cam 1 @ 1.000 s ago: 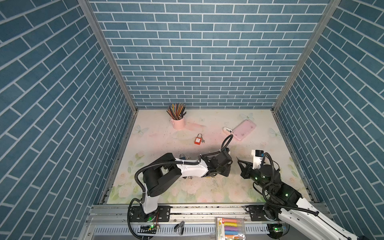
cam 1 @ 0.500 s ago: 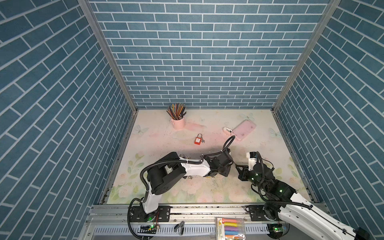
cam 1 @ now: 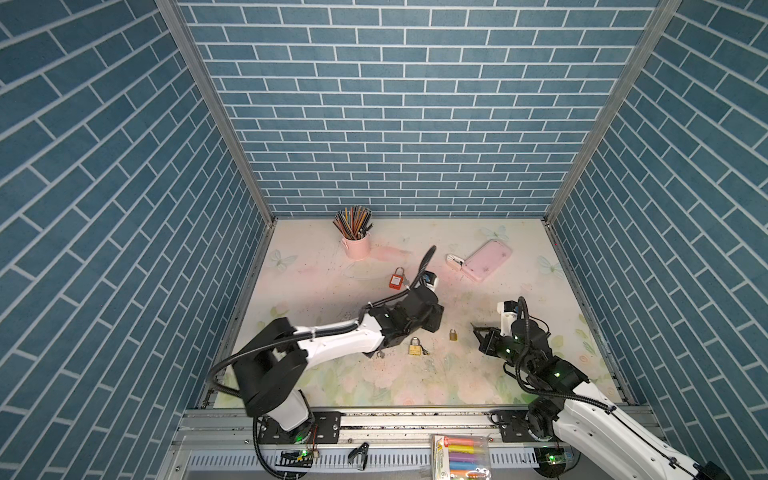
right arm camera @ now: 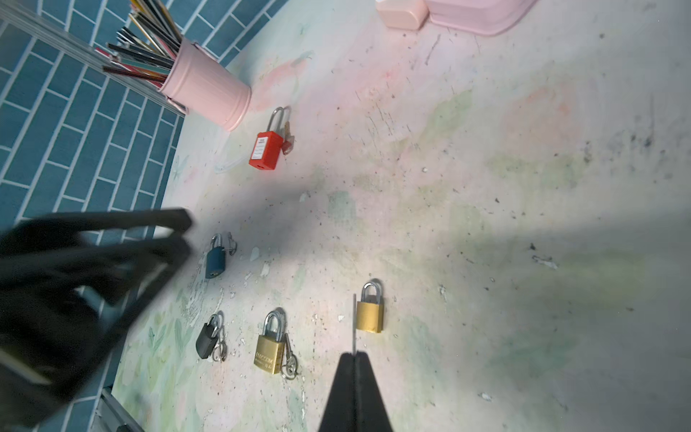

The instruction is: Lock with the key

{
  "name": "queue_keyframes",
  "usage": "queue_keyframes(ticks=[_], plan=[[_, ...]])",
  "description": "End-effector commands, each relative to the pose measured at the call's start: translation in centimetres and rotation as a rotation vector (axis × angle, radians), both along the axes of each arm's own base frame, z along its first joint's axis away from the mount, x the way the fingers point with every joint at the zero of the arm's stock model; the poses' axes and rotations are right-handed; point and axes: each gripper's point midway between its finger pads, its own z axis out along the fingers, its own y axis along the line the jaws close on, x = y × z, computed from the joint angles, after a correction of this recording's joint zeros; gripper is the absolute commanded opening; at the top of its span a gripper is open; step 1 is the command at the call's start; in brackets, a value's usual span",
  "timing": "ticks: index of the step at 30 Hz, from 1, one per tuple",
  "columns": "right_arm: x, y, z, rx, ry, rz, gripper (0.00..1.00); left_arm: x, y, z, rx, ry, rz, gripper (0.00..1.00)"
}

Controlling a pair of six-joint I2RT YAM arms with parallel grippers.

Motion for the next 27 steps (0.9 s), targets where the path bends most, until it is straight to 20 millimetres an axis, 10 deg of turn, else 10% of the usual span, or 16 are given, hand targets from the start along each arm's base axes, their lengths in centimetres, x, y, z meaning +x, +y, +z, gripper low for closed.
queue_keyframes(ticks=[1,11,19,27], plan=[[-0.2,1.3,-0.3,0.113,0.057,0.06,0.0,2.4,4.8,3.8,-0.025,-0.174,0.112,0.62],[1.0,2.6,-2.9,0.1,0.15,0.144,0.0,3.6,16.9,5.9,-0.168,-0.248,0.332,0.66],[1.1,3.0,-5.2,0.06,0.226,0.175,0.01,3.5,20.1,5.7,-0.164,-0.267,0.426,0.68],[1.5,2.2,-5.1,0.009,0.211,0.146,0.32,3.9,22.3,6.0,-0.143,-0.284,0.519,0.7]])
